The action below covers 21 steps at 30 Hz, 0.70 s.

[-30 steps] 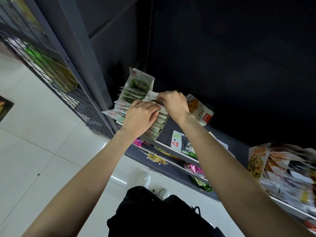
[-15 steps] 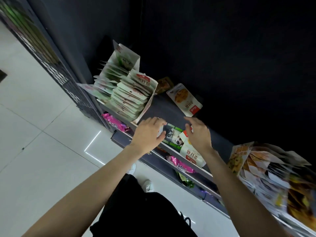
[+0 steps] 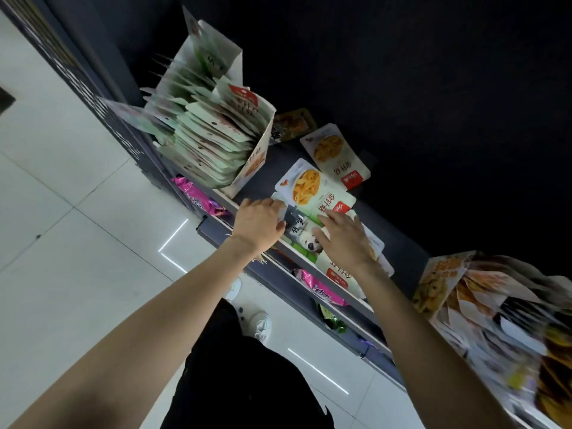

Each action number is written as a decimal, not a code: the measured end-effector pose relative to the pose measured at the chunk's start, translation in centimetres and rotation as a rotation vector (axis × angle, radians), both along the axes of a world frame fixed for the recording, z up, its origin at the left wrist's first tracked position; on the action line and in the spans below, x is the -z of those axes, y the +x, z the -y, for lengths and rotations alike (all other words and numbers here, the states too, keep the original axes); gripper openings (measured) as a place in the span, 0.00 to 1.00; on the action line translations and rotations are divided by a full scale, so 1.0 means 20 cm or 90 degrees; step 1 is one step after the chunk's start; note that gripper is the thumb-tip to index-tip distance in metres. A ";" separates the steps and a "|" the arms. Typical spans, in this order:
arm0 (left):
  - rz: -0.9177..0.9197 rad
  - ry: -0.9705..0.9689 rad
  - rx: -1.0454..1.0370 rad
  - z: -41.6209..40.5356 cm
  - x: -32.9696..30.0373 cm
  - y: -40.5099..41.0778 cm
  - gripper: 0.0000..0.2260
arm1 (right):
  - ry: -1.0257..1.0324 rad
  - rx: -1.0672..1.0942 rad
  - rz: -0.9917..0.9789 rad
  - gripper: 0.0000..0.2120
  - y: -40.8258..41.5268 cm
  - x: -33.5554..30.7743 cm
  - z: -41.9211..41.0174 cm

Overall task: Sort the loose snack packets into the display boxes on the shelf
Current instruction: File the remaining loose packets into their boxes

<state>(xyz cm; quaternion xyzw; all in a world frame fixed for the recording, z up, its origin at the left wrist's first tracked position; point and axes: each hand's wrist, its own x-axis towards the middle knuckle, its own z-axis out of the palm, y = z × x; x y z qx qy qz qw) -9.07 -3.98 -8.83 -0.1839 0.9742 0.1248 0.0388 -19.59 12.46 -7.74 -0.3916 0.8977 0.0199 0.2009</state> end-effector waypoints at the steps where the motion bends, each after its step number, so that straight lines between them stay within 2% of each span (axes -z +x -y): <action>1: -0.001 -0.004 -0.001 0.00 0.00 0.00 0.16 | -0.037 0.000 -0.025 0.21 0.01 -0.01 -0.02; 3: 0.001 -0.016 0.004 0.01 0.01 0.00 0.18 | -0.128 0.050 -0.082 0.18 -0.03 -0.02 0.01; 5: 0.005 -0.033 0.023 0.01 0.01 0.01 0.18 | -0.138 0.143 -0.106 0.22 -0.12 -0.03 0.08; 8: 0.010 -0.057 0.059 0.01 0.02 0.01 0.13 | 0.034 0.226 -0.069 0.36 -0.22 -0.04 0.19; 11: 0.007 -0.053 0.057 0.01 0.02 0.00 0.12 | 0.108 0.232 -0.079 0.39 -0.24 -0.01 0.23; 14: 0.008 -0.048 0.060 0.02 0.02 -0.01 0.12 | 0.006 0.248 -0.098 0.34 -0.23 0.00 0.23; 17: -0.011 -0.036 0.051 0.02 -0.03 -0.01 0.13 | -0.251 0.286 -0.072 0.19 -0.16 -0.08 0.22; 19: -0.127 -0.017 0.037 0.02 -0.11 0.00 0.11 | -0.364 0.256 -0.108 0.10 -0.09 -0.19 0.19; 21: -0.322 -0.012 0.046 0.00 -0.23 0.02 0.10 | -0.400 0.154 -0.221 0.07 -0.03 -0.33 0.16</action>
